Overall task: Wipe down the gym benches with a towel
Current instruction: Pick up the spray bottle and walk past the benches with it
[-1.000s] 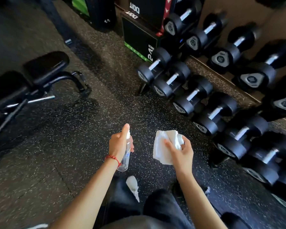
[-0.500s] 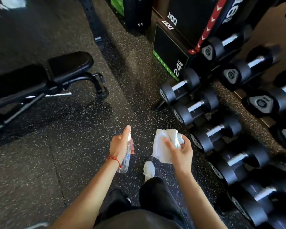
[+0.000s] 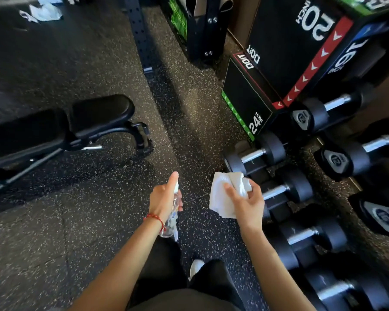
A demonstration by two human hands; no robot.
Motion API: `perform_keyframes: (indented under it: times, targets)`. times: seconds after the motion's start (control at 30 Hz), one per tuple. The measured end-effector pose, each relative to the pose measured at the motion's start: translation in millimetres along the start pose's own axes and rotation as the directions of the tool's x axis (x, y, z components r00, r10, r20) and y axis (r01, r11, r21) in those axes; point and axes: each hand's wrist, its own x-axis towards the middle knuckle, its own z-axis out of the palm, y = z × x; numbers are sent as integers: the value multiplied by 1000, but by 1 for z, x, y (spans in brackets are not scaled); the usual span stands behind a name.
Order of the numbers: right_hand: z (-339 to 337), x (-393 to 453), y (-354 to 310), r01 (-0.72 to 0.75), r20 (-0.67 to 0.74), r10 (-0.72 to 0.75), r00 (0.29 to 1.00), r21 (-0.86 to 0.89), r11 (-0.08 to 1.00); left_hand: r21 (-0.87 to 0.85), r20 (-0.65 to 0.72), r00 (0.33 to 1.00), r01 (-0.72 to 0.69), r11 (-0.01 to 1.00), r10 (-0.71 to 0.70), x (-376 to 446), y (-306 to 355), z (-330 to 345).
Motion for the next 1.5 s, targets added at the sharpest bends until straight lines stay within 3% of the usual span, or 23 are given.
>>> perform_keyframes:
  times: [0.5, 1.27, 1.5]
  targets:
    - [165, 170, -123, -4, -17, 4, 1000, 17, 1000, -3, -3, 999, -45, 999, 45, 245, 156, -20]
    - [245, 480, -280, -23, -59, 22, 998, -13, 1000, -3, 34, 994, -104, 995, 104, 507, 352, 108]
    - [277, 551, -315, -38, -107, 41, 993, 28, 999, 107, 113, 986, -138, 985, 126, 587, 403, 141]
